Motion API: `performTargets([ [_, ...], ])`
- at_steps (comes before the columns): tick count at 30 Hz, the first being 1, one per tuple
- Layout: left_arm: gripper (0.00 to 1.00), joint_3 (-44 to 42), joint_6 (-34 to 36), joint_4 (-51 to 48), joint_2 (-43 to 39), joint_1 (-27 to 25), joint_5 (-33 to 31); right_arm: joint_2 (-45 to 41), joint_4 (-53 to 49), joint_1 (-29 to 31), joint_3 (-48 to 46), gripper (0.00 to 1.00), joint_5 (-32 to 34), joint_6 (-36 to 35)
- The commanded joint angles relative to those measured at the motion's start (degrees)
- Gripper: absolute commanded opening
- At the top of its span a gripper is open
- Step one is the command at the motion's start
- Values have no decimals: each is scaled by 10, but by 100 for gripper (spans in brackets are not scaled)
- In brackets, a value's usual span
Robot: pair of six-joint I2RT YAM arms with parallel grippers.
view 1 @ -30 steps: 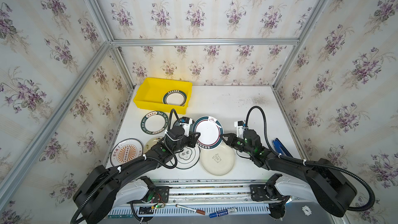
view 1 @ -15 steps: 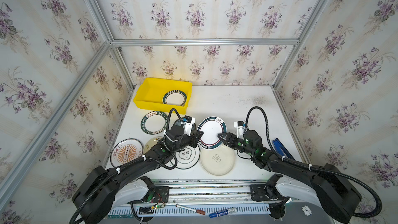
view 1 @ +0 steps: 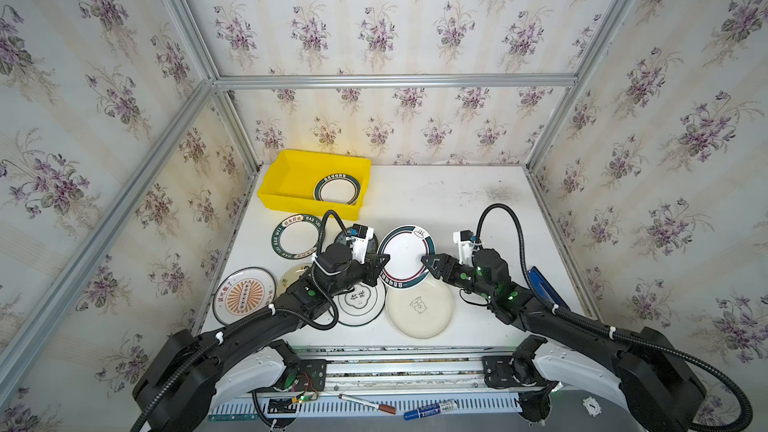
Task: Place the plates into the plastic bin on the countertop
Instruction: 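Grasp the upright plate rim with the left gripper beside the right gripper, then carry the plate toward the bin with the left gripper while the right withdraws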
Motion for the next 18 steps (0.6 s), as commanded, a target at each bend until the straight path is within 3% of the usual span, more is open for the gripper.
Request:
performTargets([
  [1,0,-8,10,-29,-16,1,-37,-17,-12,0,23,65,12,-25],
  [11,0,-12,18,-38,-21,5,-74,-56,-48,0,27,65,32,-50],
  [18,0,19,9,-64,-15,28,-121,-135,-112,0,17,65,62,-78],
])
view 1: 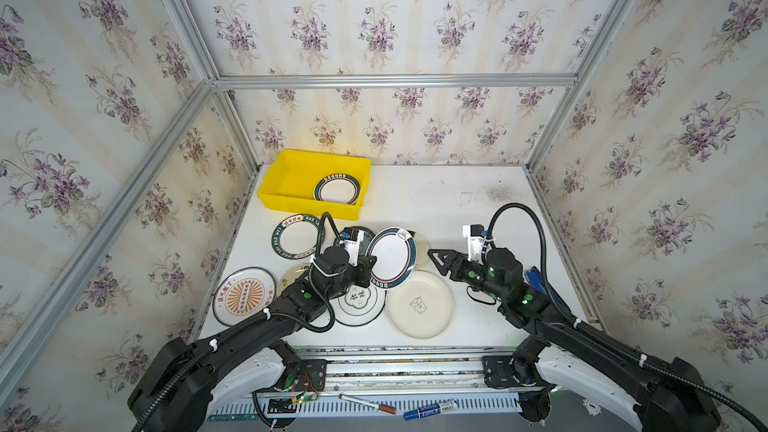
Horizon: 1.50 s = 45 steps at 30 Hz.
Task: Place the plates into the plastic bin on the countertop
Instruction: 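Carry the plate toward the bin with the left gripper while the right withdraws, then lower the plate into the yellow bin and open the left gripper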
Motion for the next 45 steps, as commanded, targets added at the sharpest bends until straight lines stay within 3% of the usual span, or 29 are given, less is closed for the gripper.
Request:
performTargets([
  [1,0,18,-7,6,-4,12,-36,-33,-40,0,-6,65,27,-26],
  [8,0,32,-32,-5,-22,52,-80,-72,-39,0,-38,66,33,-31],
  [16,0,113,-57,-22,18,149,-49,-87,-57,0,-29,67,24,-64],
  [22,0,199,-26,-42,59,190,-50,-107,-110,0,-22,67,33,-95],
  [34,0,358,11,-67,219,237,-127,-295,-279,0,-30,70,52,-122],
  [45,0,510,-5,-115,392,288,-69,-397,-398,0,-1,78,73,-171],
])
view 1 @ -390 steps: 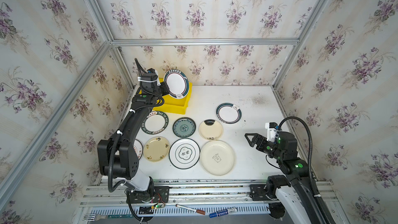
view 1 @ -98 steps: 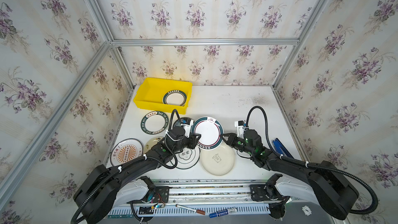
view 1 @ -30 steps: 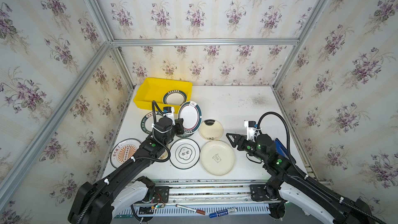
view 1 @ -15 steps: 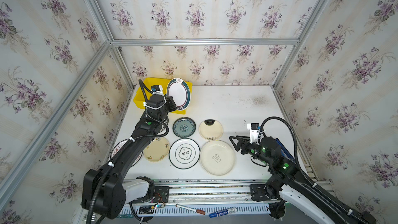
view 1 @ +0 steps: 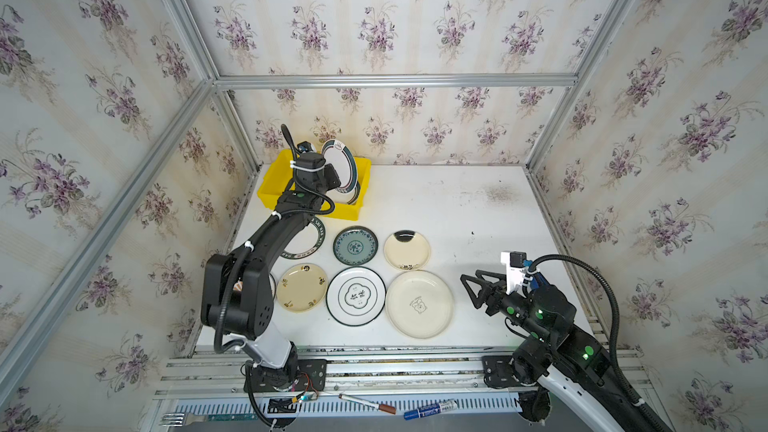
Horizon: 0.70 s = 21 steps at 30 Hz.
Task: Place the plates into the plastic bin on the countertop
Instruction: 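Lower the plate into the yellow bin and open the left gripper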
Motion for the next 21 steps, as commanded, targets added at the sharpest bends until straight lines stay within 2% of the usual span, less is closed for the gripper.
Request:
performTargets([
  [1,0,28,-16,2,32,13,24,-7,-43,0,14,78,15,-25],
  [9,0,96,-22,-31,117,26,50,-11,-53,0,10,79,3,-39],
  [21,1,132,-43,-39,191,34,114,-2,-34,0,-4,81,6,-51],
])
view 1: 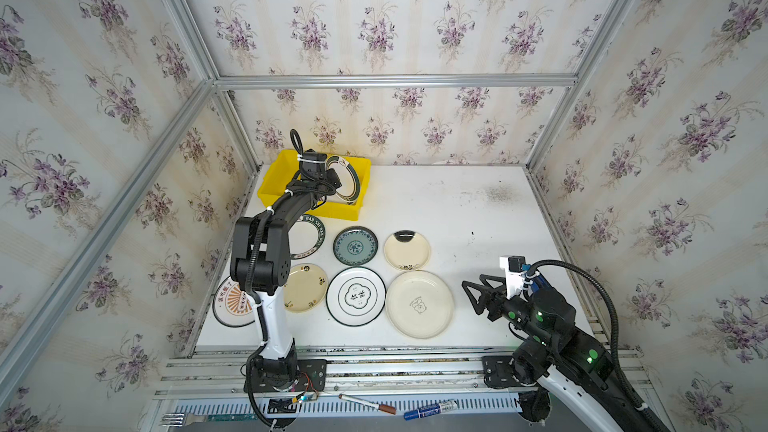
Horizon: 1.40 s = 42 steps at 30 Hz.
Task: Place the plates into the plastic bin on the countertop
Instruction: 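Lower the plate into the yellow bin and open the left gripper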
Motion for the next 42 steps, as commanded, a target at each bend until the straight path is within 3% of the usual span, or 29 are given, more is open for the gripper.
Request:
performTargets([
  [1,1,12,-11,20,7,0,27,8,14,0,1,81,-3,-12],
  [11,13,33,-13,10,45,-1,43,-2,-4,0,-7,81,13,-5],
  [15,26,36,-5,6,49,0,42,-8,-12,0,-9,82,22,-3],
  [19,32,45,18,2,48,-2,59,-7,-13,0,-10,83,27,0],
  [33,33,60,35,-21,38,-1,41,-8,-24,0,-16,84,40,7],
  [36,25,51,39,-21,29,-1,42,-10,-29,0,-15,85,43,7],
  [42,30,18,41,-21,-4,2,1,-21,-43,0,-13,85,47,6],
])
